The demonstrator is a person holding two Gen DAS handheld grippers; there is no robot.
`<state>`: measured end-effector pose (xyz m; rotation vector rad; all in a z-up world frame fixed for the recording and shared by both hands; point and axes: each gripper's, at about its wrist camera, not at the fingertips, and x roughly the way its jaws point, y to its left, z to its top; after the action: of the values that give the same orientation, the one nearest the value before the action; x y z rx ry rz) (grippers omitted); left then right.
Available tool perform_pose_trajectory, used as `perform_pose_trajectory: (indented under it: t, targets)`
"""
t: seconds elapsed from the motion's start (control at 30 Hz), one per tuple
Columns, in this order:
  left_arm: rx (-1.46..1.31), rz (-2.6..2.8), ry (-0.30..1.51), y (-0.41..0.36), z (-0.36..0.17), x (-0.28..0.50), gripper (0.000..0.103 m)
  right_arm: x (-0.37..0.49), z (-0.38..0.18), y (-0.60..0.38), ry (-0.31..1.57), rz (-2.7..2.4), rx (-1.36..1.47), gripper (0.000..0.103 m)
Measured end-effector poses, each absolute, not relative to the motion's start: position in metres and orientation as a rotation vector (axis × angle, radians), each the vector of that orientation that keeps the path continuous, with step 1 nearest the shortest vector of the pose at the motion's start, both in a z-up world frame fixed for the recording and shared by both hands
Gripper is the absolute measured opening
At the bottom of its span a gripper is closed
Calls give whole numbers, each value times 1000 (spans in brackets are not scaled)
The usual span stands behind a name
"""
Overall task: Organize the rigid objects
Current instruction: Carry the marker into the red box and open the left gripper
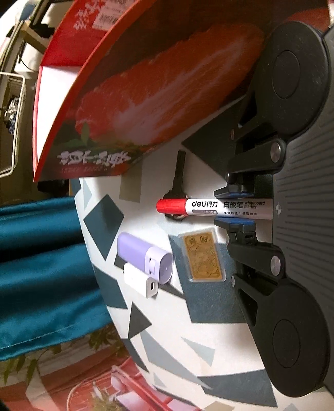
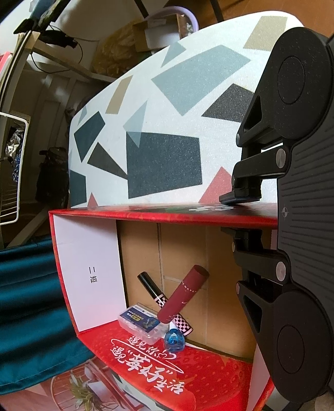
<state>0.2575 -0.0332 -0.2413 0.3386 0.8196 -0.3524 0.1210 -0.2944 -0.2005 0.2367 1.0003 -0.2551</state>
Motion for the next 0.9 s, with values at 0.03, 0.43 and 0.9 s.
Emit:
perform_pose_trajectory:
  t: [0.03, 0.43, 0.9]
  targets:
    - [315, -365, 828, -30, -240, 257, 16, 121, -201, -294, 1001, -255, 236, 16]
    - [97, -384, 787, 2, -191, 268, 16, 121, -200, -294, 1001, -257, 232, 15]
    - [189, -626, 595, -79, -122, 264, 16, 121, -201, -294, 1002, -257, 231, 15]
